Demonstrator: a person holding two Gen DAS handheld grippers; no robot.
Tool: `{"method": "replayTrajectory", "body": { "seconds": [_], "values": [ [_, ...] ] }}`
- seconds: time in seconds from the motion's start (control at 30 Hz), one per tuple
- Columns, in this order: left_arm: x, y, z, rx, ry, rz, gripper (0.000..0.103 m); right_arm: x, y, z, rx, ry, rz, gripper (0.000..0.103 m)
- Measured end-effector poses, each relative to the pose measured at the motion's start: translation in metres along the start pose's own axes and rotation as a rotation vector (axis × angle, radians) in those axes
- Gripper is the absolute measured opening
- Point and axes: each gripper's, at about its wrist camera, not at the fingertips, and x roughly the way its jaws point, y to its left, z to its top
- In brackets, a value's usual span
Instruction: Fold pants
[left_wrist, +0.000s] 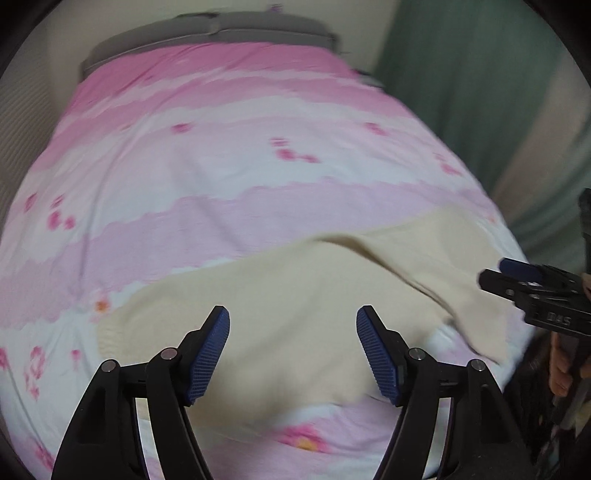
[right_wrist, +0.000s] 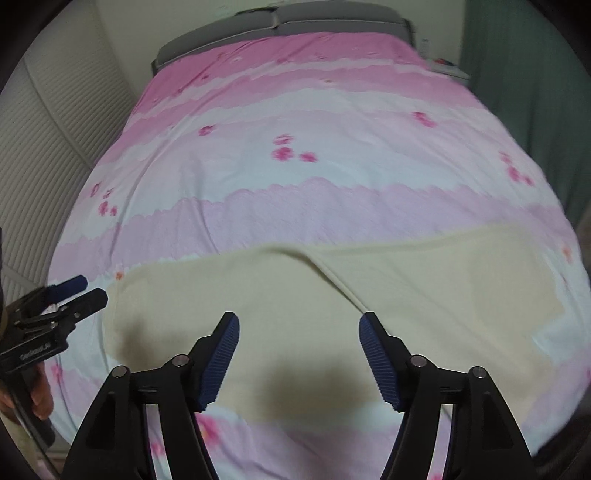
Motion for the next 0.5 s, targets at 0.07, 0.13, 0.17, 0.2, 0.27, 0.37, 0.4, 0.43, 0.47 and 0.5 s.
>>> {"method": "replayTrajectory", "body": {
  "seconds": [0.07, 0.13, 0.17, 0.2, 0.27, 0.37, 0.4, 0.43, 0.47, 0.5],
  "values": [
    [-0.006, -0.027, -0.009, 0.06, -0.006, -0.046, 0.076, -0.022, -0.017, -0.023, 0.024, -0.017, -0.048, 0.071],
    [-0.006, -0.053, -0.017, 0.1, -0.008, -0.079, 0.078, -0.04, -0.036, -0.045, 0.059, -0.024, -0.082, 0.071],
    [-0.005, -0.066, -0.021, 0.105, 0.004, -0.099, 0.078, -0.048, -0.047, -0.056, 0.079, -0.026, -0.091, 0.071],
    [-0.002, -0.077, -0.025, 0.115, 0.022, -0.122, 0.078, -0.054, -0.055, -0.065, 0.097, -0.027, -0.1, 0.071],
    [0.004, -0.103, -0.033, 0.134, 0.051, -0.154, 0.078, -0.065, -0.079, -0.087, 0.142, -0.025, -0.123, 0.071],
    [0.018, -0.143, -0.039, 0.17, 0.075, -0.165, 0.078, -0.073, -0.112, -0.115, 0.185, -0.002, -0.158, 0.071],
    [0.024, -0.153, -0.04, 0.178, 0.089, -0.16, 0.078, -0.074, -0.122, -0.122, 0.197, 0.008, -0.169, 0.071],
    [0.032, -0.167, -0.042, 0.183, 0.104, -0.16, 0.078, -0.075, -0.135, -0.129, 0.208, 0.02, -0.176, 0.071],
    [0.04, -0.181, -0.044, 0.187, 0.116, -0.163, 0.078, -0.073, -0.149, -0.137, 0.217, 0.034, -0.18, 0.071],
    [0.047, -0.193, -0.047, 0.19, 0.126, -0.158, 0.078, -0.07, -0.164, -0.144, 0.224, 0.053, -0.188, 0.071]
  ]
}}
